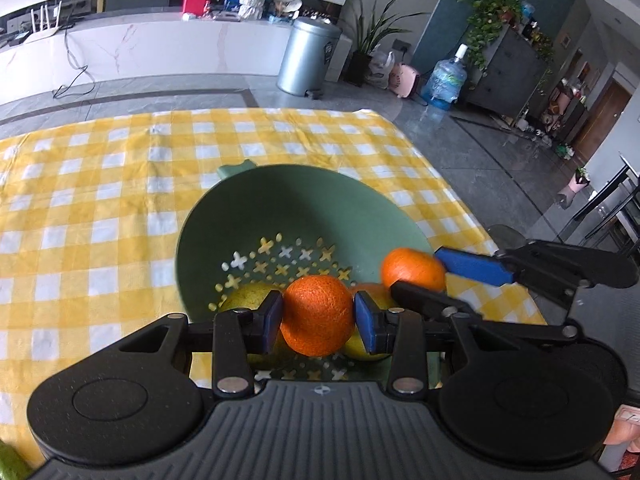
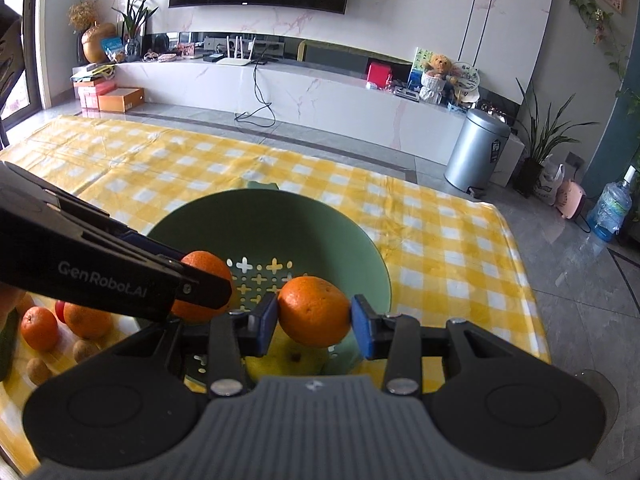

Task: Organize fruits
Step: 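Carry both oranges into the green colander and open both tools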

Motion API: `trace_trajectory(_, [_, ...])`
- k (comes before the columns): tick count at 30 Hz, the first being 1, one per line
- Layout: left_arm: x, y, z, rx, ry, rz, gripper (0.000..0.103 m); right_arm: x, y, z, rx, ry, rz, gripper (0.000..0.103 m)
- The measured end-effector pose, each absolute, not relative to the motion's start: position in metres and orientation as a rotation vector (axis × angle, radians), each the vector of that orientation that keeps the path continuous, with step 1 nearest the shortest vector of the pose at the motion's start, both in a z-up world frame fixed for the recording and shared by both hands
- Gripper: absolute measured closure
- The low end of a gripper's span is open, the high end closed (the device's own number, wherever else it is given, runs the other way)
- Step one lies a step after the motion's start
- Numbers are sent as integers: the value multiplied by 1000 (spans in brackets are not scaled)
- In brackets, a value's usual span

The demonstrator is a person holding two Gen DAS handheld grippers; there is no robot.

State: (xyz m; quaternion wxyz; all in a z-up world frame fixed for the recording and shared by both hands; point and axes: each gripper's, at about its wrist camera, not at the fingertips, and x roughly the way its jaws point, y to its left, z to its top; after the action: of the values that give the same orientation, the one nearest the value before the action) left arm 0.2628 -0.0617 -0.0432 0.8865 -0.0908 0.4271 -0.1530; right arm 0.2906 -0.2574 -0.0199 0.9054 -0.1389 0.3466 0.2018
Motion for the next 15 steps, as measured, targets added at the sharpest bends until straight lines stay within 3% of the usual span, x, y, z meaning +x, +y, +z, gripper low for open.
trace_trajectory(10, [272,-73,-48,-222,916,-360,60,297,-255,-26,-312,722,427,65])
trace_trajectory(15, [281,-72,-55,-274,930,-337,55,303,-256,-27,-318,726,417,65])
